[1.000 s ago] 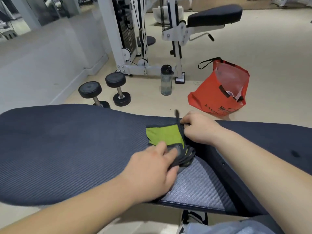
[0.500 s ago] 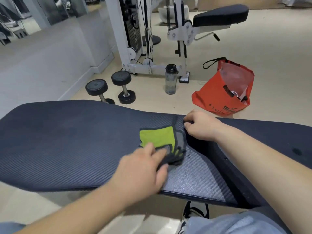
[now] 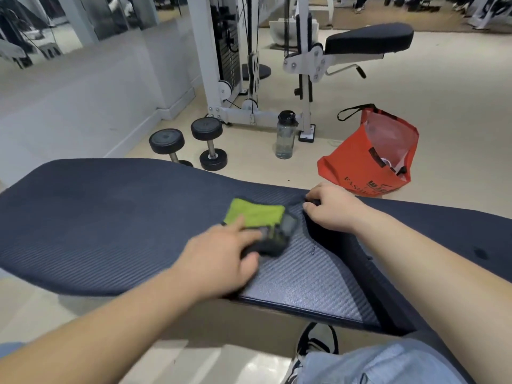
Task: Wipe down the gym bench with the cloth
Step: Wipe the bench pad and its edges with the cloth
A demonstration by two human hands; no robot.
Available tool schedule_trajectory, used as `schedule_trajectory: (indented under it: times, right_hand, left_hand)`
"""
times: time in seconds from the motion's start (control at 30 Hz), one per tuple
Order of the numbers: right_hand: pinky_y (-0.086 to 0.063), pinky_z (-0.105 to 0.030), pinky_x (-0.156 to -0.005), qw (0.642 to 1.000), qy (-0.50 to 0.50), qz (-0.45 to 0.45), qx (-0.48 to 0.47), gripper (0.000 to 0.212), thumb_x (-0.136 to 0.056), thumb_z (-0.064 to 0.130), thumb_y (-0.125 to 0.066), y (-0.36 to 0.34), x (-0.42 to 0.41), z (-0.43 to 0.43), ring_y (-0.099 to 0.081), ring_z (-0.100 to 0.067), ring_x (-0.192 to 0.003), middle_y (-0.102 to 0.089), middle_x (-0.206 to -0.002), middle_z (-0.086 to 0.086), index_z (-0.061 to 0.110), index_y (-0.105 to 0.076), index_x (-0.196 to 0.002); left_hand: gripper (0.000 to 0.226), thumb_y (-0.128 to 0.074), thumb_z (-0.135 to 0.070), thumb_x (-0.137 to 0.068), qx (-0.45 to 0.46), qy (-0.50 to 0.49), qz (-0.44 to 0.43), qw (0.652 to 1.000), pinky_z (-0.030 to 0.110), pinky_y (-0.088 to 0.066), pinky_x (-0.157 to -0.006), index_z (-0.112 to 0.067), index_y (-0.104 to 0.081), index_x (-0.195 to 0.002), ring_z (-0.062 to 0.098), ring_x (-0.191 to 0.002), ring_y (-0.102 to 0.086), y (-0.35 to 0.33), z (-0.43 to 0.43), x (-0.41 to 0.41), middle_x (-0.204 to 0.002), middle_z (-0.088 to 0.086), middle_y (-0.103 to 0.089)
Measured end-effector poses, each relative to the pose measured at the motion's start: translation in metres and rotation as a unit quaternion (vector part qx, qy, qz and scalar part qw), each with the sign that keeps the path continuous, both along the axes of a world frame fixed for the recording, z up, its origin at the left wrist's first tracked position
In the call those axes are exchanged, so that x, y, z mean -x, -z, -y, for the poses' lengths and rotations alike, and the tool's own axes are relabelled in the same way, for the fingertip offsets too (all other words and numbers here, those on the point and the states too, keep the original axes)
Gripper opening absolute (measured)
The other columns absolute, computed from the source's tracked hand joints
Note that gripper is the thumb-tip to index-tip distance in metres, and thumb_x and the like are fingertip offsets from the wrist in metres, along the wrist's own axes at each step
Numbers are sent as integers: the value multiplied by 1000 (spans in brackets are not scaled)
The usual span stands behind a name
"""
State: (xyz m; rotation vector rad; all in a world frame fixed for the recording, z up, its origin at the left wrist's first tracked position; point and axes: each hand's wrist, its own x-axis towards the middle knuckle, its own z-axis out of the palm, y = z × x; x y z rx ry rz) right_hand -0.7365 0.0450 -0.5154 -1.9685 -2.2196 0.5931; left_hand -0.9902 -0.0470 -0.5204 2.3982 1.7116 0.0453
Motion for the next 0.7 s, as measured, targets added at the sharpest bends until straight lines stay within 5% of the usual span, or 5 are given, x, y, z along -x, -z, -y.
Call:
schedule_trajectory:
  times: [0.13, 0.33, 0.4, 0.53, 0.7]
  right_hand:
    - [-49, -43, -101, 1000, -11, 5, 3, 32, -97, 34, -53, 1, -2, 2, -58, -28, -118, -61, -129, -3, 14, -73, -111]
    - [-51, -46, -97, 1000, -2, 12, -1, 30, -96, 35, -54, -3, 2, 2, -60, -32, -111, -61, -118, -7, 13, -74, -101]
    - [-52, -42, -96, 1000, 1, 2, -3, 28, -97, 34, -54, -5, 3, 4, -61, -32, -110, -61, -115, -6, 15, -73, -104]
    - [-48, -33, -99, 998, 26, -61, -13, 32, -100, 24, -53, -10, -3, 8, -62, -28, -118, -70, -125, -7, 12, -70, -124]
    - [-48, -33, -100, 989, 98, -86, -64, 34, -99, 18, -51, -24, -31, 6, -62, -27, -122, -71, -130, -6, 14, -72, -125]
  left_hand:
    - [50, -44, -52, -93, -19, -163, 14, 986, 42, -52, -93, -35, -50, -140, 32, -117, -56, 10, -16, -2, -133, 4, -54]
    - [57, -38, -62, -85, -25, 44, 60, 997, 42, -55, -93, -52, -40, -141, 20, -127, -53, 8, 44, -3, -159, -14, -39]
    - [57, -39, -61, -85, -27, -12, 48, 998, 40, -54, -97, -53, -46, -141, 19, -128, -53, 10, 20, 15, -155, -21, -44]
    - [49, -45, -52, -92, -62, -231, 29, 970, 42, -53, -84, -37, -54, -137, 28, -114, -56, 14, 2, -2, -134, -8, -55]
    - [51, -36, -57, -95, -40, -19, 12, 999, 38, -55, -87, -46, -36, -145, 19, -125, -49, 9, 50, -47, -155, -12, -35]
